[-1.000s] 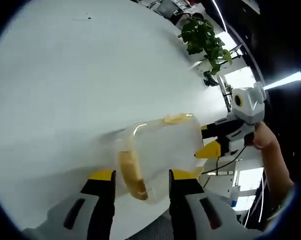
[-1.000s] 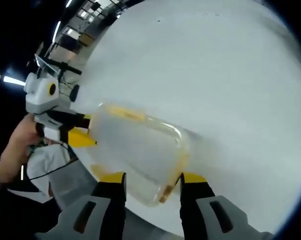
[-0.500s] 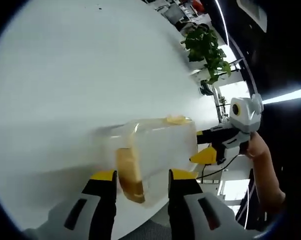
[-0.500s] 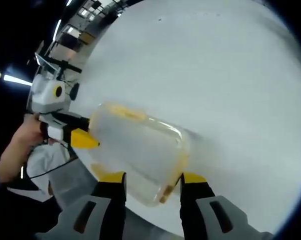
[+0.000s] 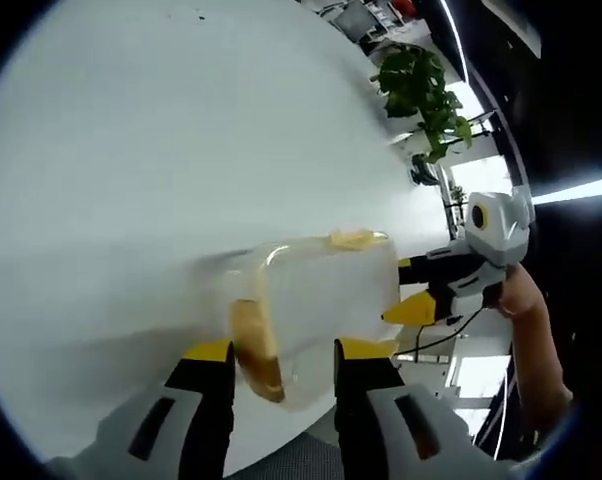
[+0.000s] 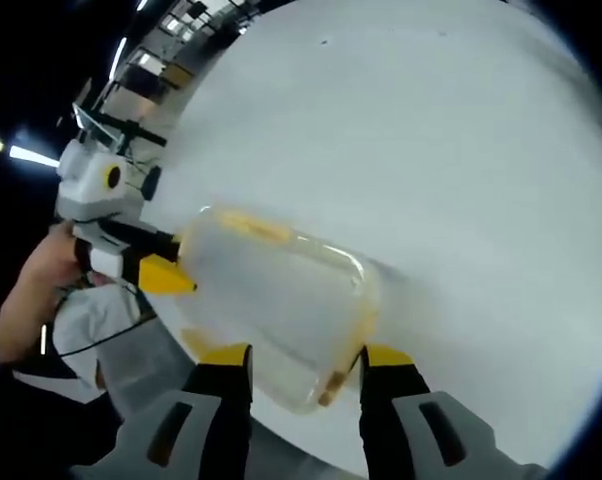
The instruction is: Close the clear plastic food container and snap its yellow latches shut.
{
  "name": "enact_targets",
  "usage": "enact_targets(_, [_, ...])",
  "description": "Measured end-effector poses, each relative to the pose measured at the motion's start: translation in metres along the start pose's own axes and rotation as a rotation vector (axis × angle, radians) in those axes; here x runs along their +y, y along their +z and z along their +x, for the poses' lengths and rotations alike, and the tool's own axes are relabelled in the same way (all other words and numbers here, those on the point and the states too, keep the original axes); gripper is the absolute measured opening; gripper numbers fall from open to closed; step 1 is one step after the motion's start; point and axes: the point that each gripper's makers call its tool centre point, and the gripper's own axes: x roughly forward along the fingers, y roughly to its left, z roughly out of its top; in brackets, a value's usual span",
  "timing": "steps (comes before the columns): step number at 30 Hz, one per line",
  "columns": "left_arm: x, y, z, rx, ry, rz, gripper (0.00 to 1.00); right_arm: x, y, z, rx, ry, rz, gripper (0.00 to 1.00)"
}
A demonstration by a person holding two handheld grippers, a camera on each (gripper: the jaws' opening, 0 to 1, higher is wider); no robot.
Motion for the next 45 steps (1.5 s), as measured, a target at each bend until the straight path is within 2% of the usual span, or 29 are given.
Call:
enact_targets(4, [0.008, 0.001, -0.005, -0.01, 0.008, 0.003, 0.41, 0.001, -0.001, -0.001, 0.002, 0.003, 0.003, 0.41])
enact_targets(6, [0.004, 0.002, -0.006, -0.017, -0.022, -0.033, 0.35, 0.002, -0.001, -0.001, 0.003, 0.003, 0.003, 0.41])
enact_targets(8, [0.003, 0.005, -0.008, -0.031, -0.018, -0.025, 0.3, 0.002, -0.001, -0.001, 0.003, 0.004, 0.003, 0.41])
enact_targets(10, [0.002, 0.006, -0.006, -0.024, -0.004, 0.002, 0.3, 0.001, -0.001, 0.0, 0.004, 0.005, 0.005, 0.41])
enact_targets(23, [0.001, 0.004, -0.001, 0.005, 0.005, 0.005, 0.29, 0.0, -0.001, 0.001, 0.021, -0.006, -0.001, 0.4])
enact_targets(27, [-0.001, 0.002, 0.001, -0.003, -0.006, -0.02, 0.27, 0.0, 0.0, 0.001, 0.021, -0.01, 0.001, 0.4])
enact_targets(28, [-0.01, 0.006, 0.004, -0.02, -0.052, -0.04, 0.27, 0.0, 0.0, 0.002, 0.021, -0.011, -0.001, 0.4])
enact_targets(29, [-0.004, 0.004, 0.001, 0.001, -0.019, -0.031, 0.27, 0.0, -0.001, 0.004, 0.022, -0.015, -0.002, 0.4])
enact_targets(31, [-0.004, 0.006, 0.001, 0.003, -0.005, -0.024, 0.26, 0.0, -0.001, 0.004, 0.022, -0.015, -0.002, 0.39])
enact_targets(40, [-0.004, 0.002, -0.001, -0.007, -0.022, -0.019, 0.27, 0.0, -0.003, 0.002, 0.004, -0.008, 0.006, 0.4])
enact_targets(45, [-0.005, 0.0, -0.001, 0.009, -0.017, -0.024, 0.29, 0.001, -0.004, 0.001, -0.003, -0.005, 0.018, 0.42])
